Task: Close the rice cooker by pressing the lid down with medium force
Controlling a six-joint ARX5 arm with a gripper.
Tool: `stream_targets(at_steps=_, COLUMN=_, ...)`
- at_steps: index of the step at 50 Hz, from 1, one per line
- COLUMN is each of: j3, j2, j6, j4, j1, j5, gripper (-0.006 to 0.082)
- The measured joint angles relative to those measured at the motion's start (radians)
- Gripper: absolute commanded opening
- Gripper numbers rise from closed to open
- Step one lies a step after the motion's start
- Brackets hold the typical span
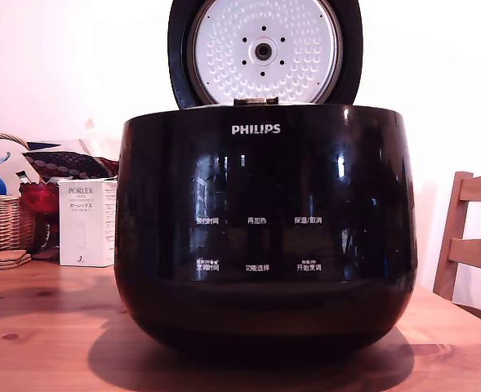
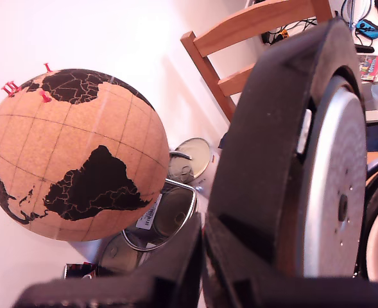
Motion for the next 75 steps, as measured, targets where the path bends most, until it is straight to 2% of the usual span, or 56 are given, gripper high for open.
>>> stream_targets(at_steps=37, j3=0.028, j2=0.066, j6=-0.045, j4=-0.016, j1=-0.013, j5=0.0, gripper=-0.0024)
stream_targets(at_steps=52, j3=0.028, j2=0.065, j6=-0.076, j4=-0.114, j1=-0.045, j5=0.02, gripper=-0.0024)
stream_targets(at_steps=64, j3=0.028, j2=0.056, j6=-0.151, j4=-0.175, j1=-0.105, j5=0.069, gripper=-0.0024)
stream_targets(at_steps=75, j3=0.026, j2=0.056, j6=-0.182, j4=-0.206, j1=-0.11, j5=0.074, gripper=-0.0024)
